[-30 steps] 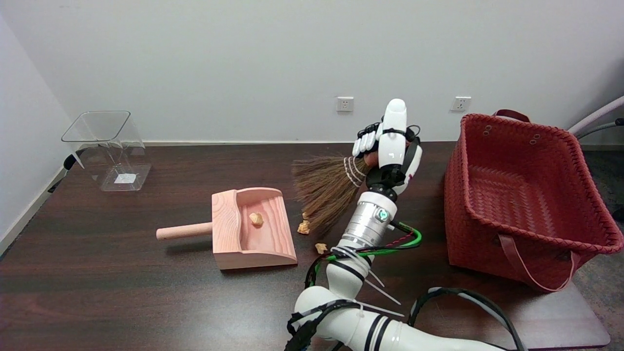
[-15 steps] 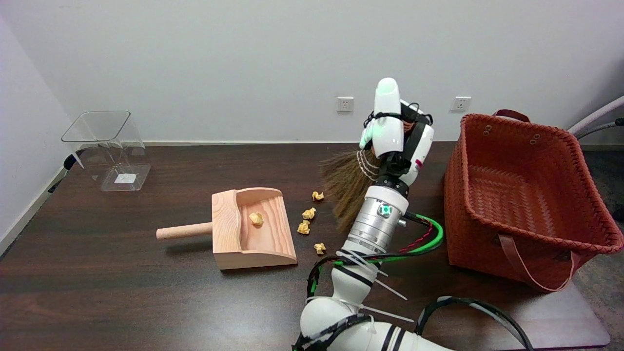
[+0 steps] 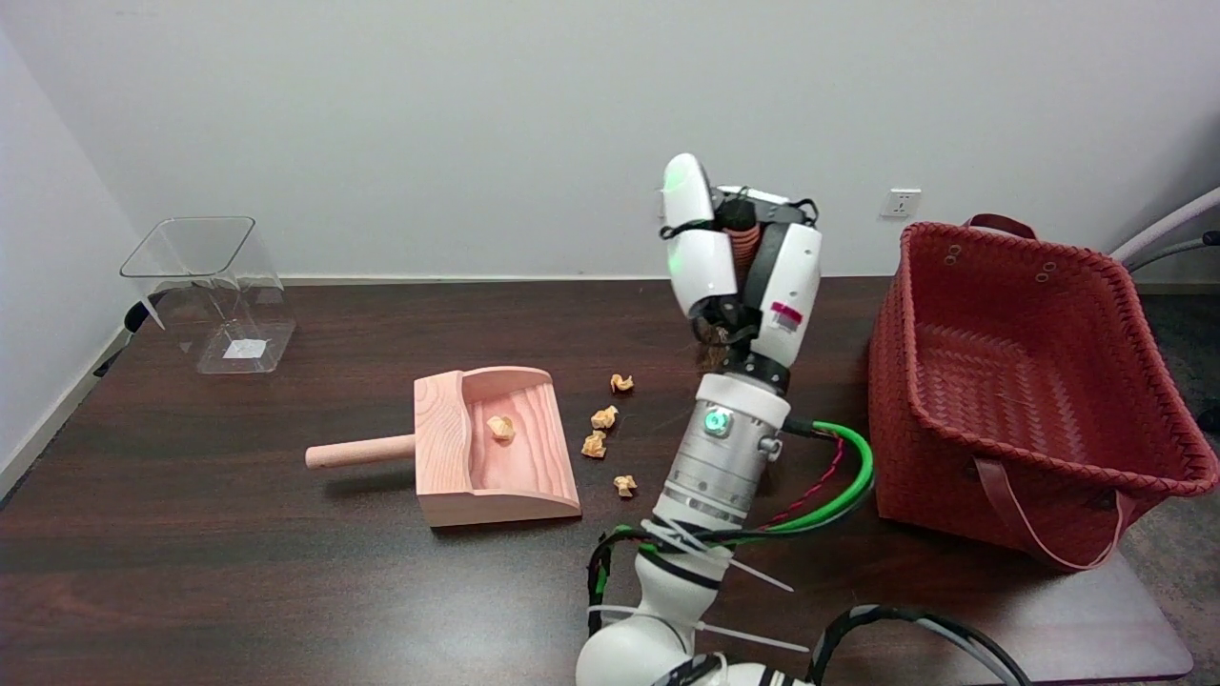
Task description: Sweep the paper balls into the dustpan.
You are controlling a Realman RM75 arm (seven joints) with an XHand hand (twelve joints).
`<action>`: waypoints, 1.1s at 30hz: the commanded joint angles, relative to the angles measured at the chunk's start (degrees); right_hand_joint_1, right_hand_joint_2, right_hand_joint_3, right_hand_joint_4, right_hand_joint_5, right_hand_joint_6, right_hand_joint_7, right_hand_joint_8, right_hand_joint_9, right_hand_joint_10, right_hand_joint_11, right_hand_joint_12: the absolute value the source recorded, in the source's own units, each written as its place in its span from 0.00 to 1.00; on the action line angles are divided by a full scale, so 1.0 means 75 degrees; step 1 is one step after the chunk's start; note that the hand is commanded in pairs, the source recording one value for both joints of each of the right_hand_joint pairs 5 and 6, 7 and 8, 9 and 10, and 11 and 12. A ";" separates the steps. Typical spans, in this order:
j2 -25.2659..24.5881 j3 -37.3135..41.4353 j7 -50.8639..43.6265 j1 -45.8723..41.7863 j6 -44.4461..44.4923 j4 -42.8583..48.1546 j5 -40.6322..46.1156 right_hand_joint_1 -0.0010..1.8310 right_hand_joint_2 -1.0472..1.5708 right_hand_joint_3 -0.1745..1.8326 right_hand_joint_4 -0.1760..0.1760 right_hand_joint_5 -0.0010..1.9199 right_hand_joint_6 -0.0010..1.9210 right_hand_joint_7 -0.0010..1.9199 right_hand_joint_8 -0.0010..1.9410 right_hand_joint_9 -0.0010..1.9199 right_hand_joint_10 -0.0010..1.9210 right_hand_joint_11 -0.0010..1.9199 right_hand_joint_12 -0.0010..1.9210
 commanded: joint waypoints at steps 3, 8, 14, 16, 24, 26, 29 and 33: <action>-0.0486 -0.0079 -0.2216 -0.0129 0.0307 -0.1498 -0.0745 0.38 1.00 0.00 0.50 1.00 1.00 1.00 0.99 1.00 1.00 1.00 1.00; -0.0489 -0.0073 -0.2198 0.0039 0.0492 -0.1971 -0.0479 0.38 1.00 0.00 0.50 1.00 1.00 1.00 0.99 1.00 1.00 1.00 1.00; -0.0554 -0.0071 -0.1907 0.0161 0.0499 -0.2413 0.0094 0.38 1.00 0.00 0.50 1.00 1.00 1.00 0.99 1.00 1.00 1.00 1.00; -0.0592 -0.0033 -0.1544 0.0208 0.0575 -0.2606 0.0363 0.38 1.00 0.00 0.50 1.00 1.00 1.00 0.99 1.00 1.00 1.00 1.00; -0.0656 -0.0033 -0.0494 0.0641 0.0802 -0.3557 0.1298 0.37 1.00 0.00 0.50 1.00 1.00 1.00 0.99 1.00 1.00 1.00 1.00; -0.0659 -0.0033 -0.0448 0.0728 0.0809 -0.3697 0.1505 0.37 1.00 0.00 0.50 1.00 1.00 1.00 0.99 1.00 1.00 1.00 1.00; -0.0678 -0.0033 -0.0279 0.0806 0.0874 -0.3733 0.1732 0.37 1.00 0.00 0.50 1.00 1.00 1.00 0.99 1.00 1.00 1.00 1.00; -0.0734 -0.0023 0.0117 0.0893 0.1140 -0.3739 0.2073 0.36 1.00 0.00 0.50 1.00 1.00 1.00 0.99 1.00 1.00 1.00 1.00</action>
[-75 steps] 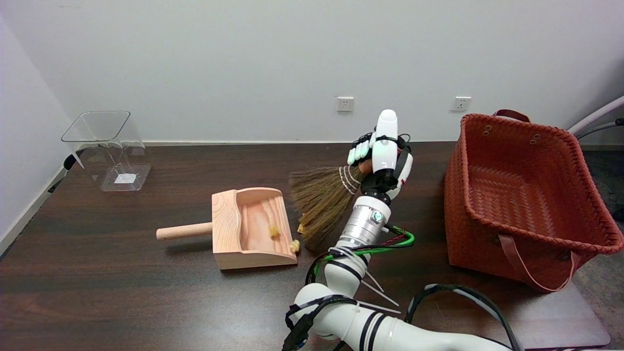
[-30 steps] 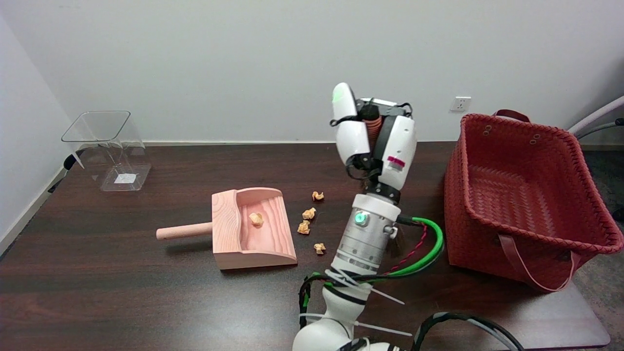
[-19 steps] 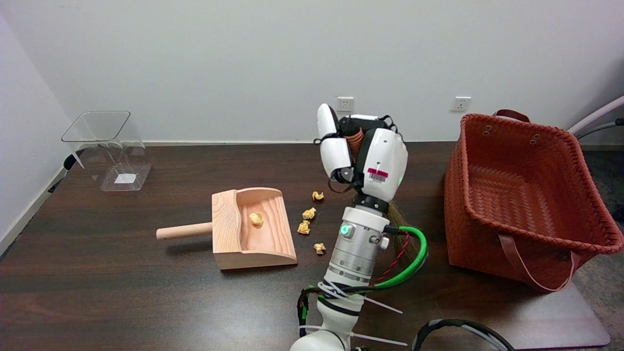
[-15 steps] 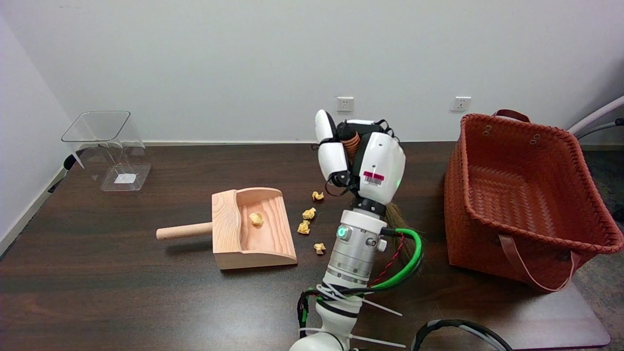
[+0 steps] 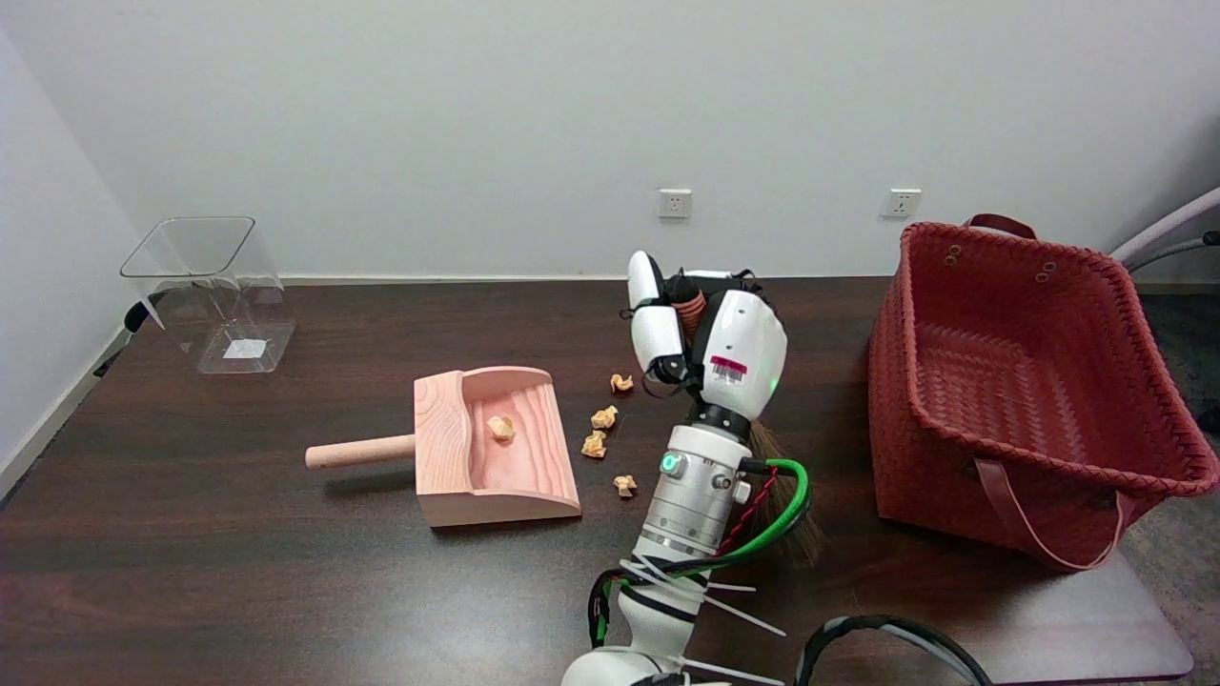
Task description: Sweep the paper balls into the dustpan.
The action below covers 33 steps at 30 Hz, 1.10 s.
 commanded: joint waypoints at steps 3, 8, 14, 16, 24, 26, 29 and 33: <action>-0.0199 0.0026 0.1950 0.0532 0.0645 -0.1024 0.1813 0.36 1.00 0.00 0.50 1.00 1.00 1.00 0.99 1.00 1.00 1.00 1.00; -0.0209 0.0026 0.3341 0.0561 0.0669 -0.1025 0.2383 0.34 1.00 0.00 0.50 1.00 1.00 1.00 0.99 1.00 1.00 1.00 1.00; -0.0124 0.0063 0.4515 0.0603 0.0589 -0.1290 0.2695 0.33 1.00 0.00 0.50 1.00 1.00 1.00 0.99 1.00 1.00 1.00 1.00; -0.0106 0.0101 0.5096 0.0632 0.0443 -0.1563 0.2832 0.33 1.00 0.00 0.50 1.00 1.00 1.00 0.99 1.00 1.00 1.00 1.00; -0.0182 0.0218 0.6105 0.0915 0.0087 -0.1560 0.3059 0.31 1.00 0.00 0.50 1.00 1.00 1.00 0.99 1.00 1.00 1.00 1.00; -0.0206 0.0207 0.6105 0.1062 0.0122 -0.1372 0.3059 0.31 1.00 0.00 0.50 1.00 1.00 1.00 0.99 1.00 1.00 1.00 1.00; -0.0292 0.0237 0.6094 0.1246 0.0154 -0.1183 0.3069 0.31 1.00 0.00 0.50 1.00 1.00 1.00 0.99 1.00 1.00 1.00 1.00; -0.0359 0.0271 0.6290 0.1434 0.0217 -0.1166 0.3080 0.30 1.00 0.00 0.50 1.00 1.00 1.00 0.99 1.00 1.00 1.00 1.00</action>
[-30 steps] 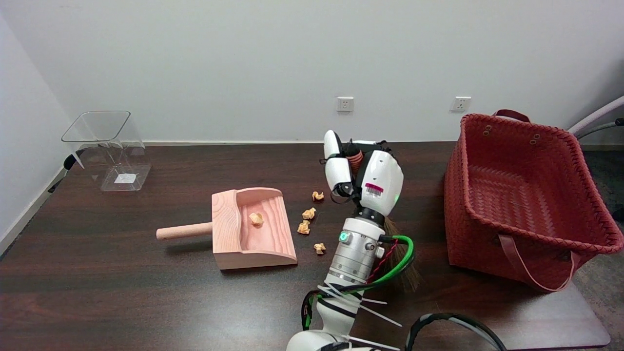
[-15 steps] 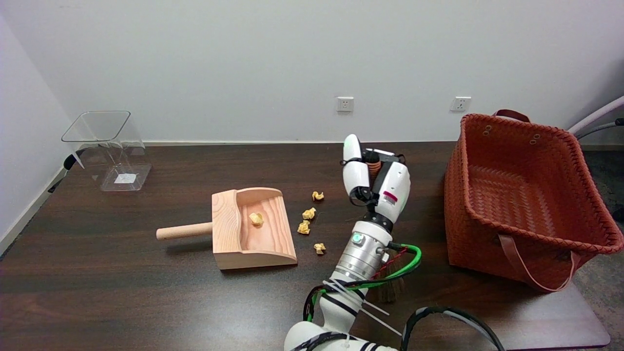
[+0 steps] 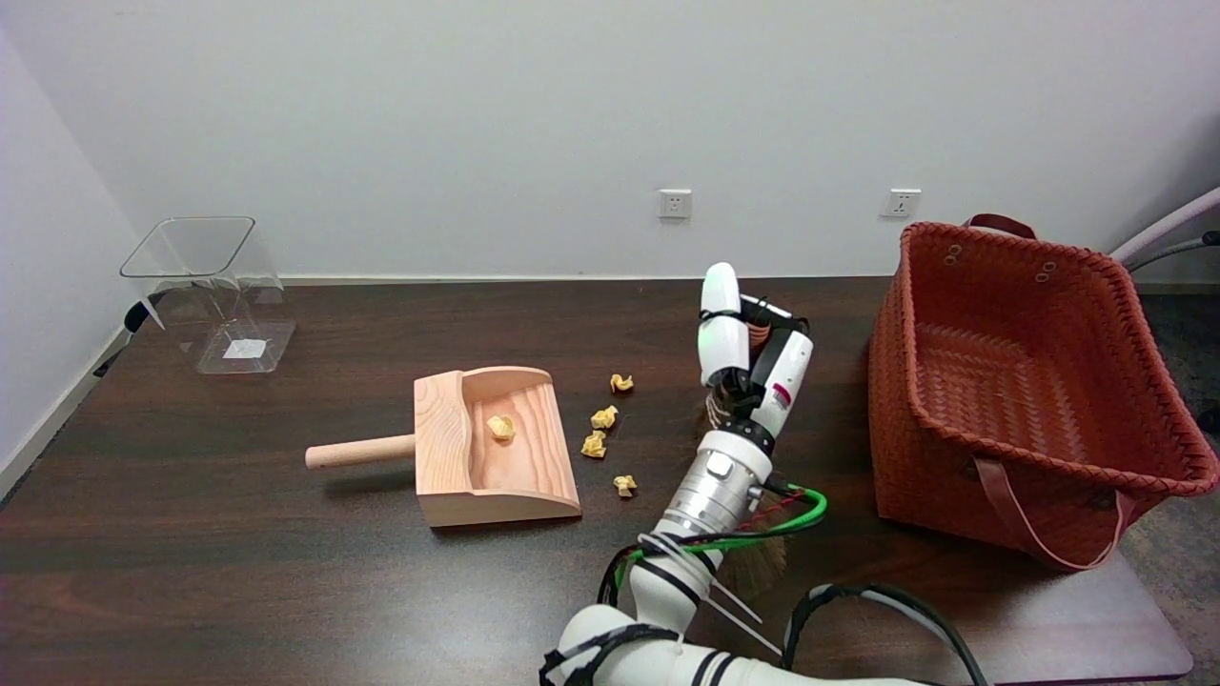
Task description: Sweep the paper balls into the dustpan.
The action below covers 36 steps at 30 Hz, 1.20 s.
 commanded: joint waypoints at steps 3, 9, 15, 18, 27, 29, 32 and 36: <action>-0.0228 0.0154 0.1798 0.0841 -0.0033 0.0145 0.0535 0.30 1.00 0.00 0.50 1.00 1.00 1.00 0.99 1.00 1.00 1.00 1.00; -0.0284 0.0199 0.2264 0.0970 -0.0032 0.0260 0.0849 0.29 1.00 0.00 0.50 1.00 1.00 1.00 0.99 1.00 1.00 1.00 1.00; -0.0351 0.0138 0.3059 0.1074 -0.0113 0.0215 0.1321 0.29 1.00 0.00 0.50 1.00 1.00 1.00 0.99 1.00 1.00 1.00 1.00; -0.0351 0.0117 0.3108 0.1097 -0.0131 0.0285 0.1313 0.28 1.00 0.00 0.50 1.00 1.00 1.00 0.99 1.00 1.00 1.00 1.00; -0.0345 0.0074 0.3686 0.1036 -0.0260 0.0466 0.1213 0.28 1.00 0.00 0.50 1.00 1.00 1.00 0.99 1.00 1.00 1.00 1.00; -0.0276 0.0072 0.3460 0.1009 -0.0220 0.0631 0.0932 0.28 1.00 0.00 0.50 1.00 1.00 1.00 0.99 1.00 1.00 1.00 1.00; -0.0077 0.0082 0.2756 0.0985 -0.0369 0.0948 0.0472 0.28 1.00 0.00 0.50 1.00 1.00 1.00 0.99 1.00 1.00 1.00 1.00; 0.0346 0.0072 0.2162 0.0964 -0.0945 0.1405 0.0070 0.29 1.00 0.00 0.50 1.00 1.00 1.00 0.99 1.00 1.00 1.00 1.00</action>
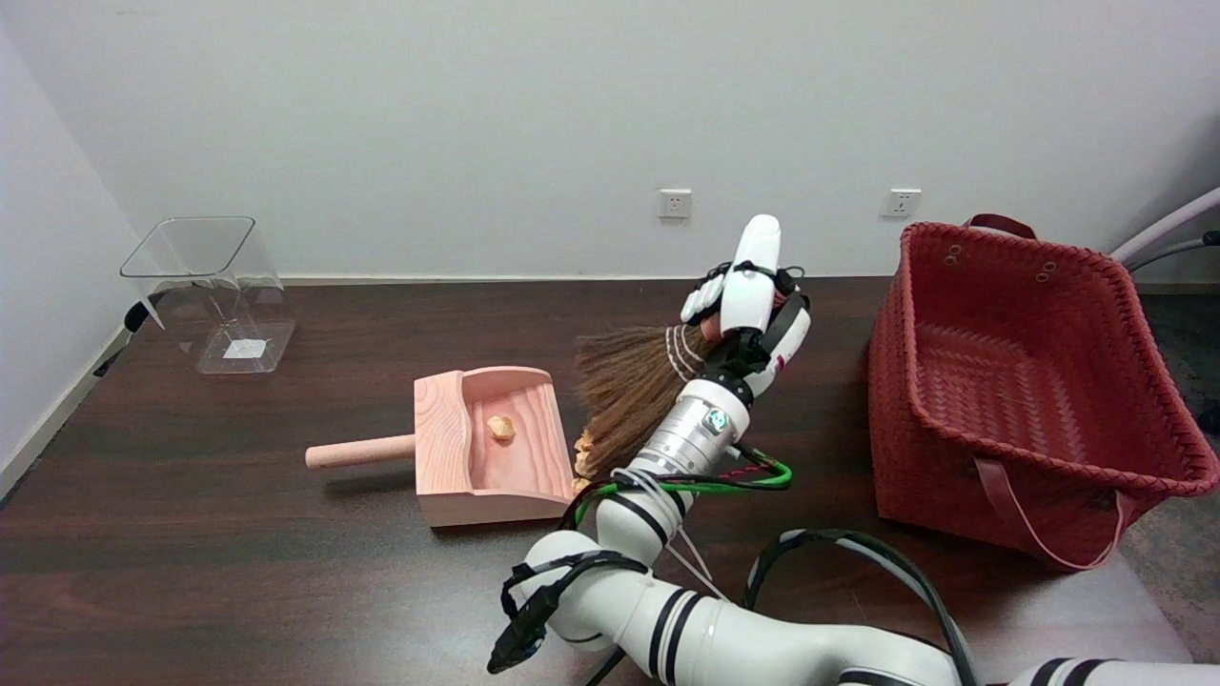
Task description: Sweep the paper balls into the dustpan.
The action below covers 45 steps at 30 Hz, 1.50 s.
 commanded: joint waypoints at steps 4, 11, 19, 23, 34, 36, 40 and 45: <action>0.1180 -0.0015 -0.1127 -0.0007 -0.1725 0.1378 -0.1415 0.29 1.00 0.00 0.50 1.00 1.00 1.00 0.99 1.00 1.00 1.00 1.00; 0.1816 0.0040 -0.2134 0.0033 -0.3088 0.1780 -0.2021 0.30 1.00 0.00 0.50 1.00 1.00 1.00 0.99 1.00 1.00 1.00 1.00; 0.1837 0.0058 -0.3380 0.0111 -0.3410 0.1446 -0.2312 0.31 1.00 0.00 0.50 1.00 1.00 1.00 0.99 1.00 1.00 1.00 1.00; 0.1837 0.0082 -0.3596 0.0164 -0.3464 0.0971 -0.2760 0.31 1.00 0.00 0.50 1.00 1.00 1.00 0.99 1.00 1.00 1.00 1.00; 0.1671 0.0133 -0.4314 0.0216 -0.3475 0.0040 -0.2892 0.32 1.00 0.00 0.50 1.00 1.00 1.00 0.99 1.00 1.00 1.00 1.00; 0.1646 0.0135 -0.4354 0.0225 -0.3455 -0.0096 -0.2878 0.32 1.00 0.00 0.50 1.00 1.00 1.00 0.99 1.00 1.00 1.00 1.00; 0.1583 0.0135 -0.4607 0.0238 -0.3486 -0.0337 -0.2829 0.32 1.00 0.00 0.50 1.00 1.00 1.00 0.99 1.00 1.00 1.00 1.00; 0.1426 0.0165 -0.4612 0.0279 -0.3505 -0.0789 -0.2814 0.32 1.00 0.00 0.50 1.00 1.00 1.00 0.99 1.00 1.00 1.00 1.00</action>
